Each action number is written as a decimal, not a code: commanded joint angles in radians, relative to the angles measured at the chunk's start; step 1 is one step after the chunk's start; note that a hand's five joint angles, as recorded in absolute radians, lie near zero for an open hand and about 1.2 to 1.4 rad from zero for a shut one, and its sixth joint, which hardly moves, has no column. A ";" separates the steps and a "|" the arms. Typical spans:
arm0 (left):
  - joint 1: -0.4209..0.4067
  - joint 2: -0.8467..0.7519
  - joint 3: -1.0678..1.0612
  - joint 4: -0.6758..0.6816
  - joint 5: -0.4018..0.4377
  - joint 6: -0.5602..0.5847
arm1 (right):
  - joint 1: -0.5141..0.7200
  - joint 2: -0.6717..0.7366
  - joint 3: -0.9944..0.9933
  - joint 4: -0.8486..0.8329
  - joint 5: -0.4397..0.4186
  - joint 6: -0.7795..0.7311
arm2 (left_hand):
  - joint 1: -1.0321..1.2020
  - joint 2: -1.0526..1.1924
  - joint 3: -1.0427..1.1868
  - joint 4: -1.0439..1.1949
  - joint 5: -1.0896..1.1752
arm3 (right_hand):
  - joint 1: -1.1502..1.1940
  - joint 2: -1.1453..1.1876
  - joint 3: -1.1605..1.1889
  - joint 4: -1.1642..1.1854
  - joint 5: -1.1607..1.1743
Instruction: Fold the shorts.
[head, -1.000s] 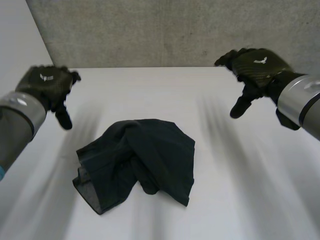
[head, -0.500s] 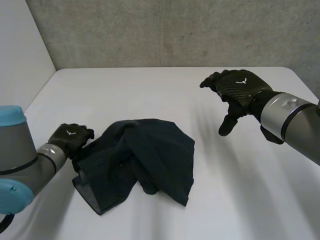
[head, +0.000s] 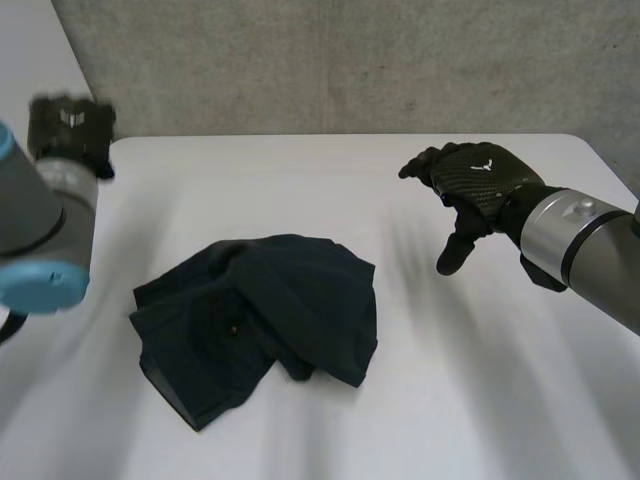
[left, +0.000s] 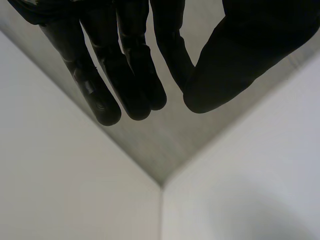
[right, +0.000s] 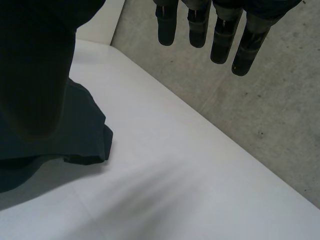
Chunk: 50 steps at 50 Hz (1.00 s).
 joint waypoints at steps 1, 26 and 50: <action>-0.198 -0.037 0.229 -0.007 0.005 0.003 | -0.012 -0.006 -0.022 -0.003 0.017 0.003 | 0.265 0.202 0.210 0.205 0.218 | 0.021 -0.031 -0.024 -0.065 -0.072; 0.143 0.041 -0.280 -0.257 0.449 0.001 | -0.005 0.002 0.004 -0.006 0.042 -0.003 | -0.901 -0.963 -0.955 -0.960 -0.948 | 0.021 -0.031 -0.024 -0.065 -0.072; 0.296 -0.018 -0.423 -0.124 0.520 0.191 | 0.021 0.040 0.031 -0.009 0.045 -0.005 | -0.698 -0.760 -0.753 -0.758 -0.745 | 0.021 -0.031 -0.024 -0.065 -0.072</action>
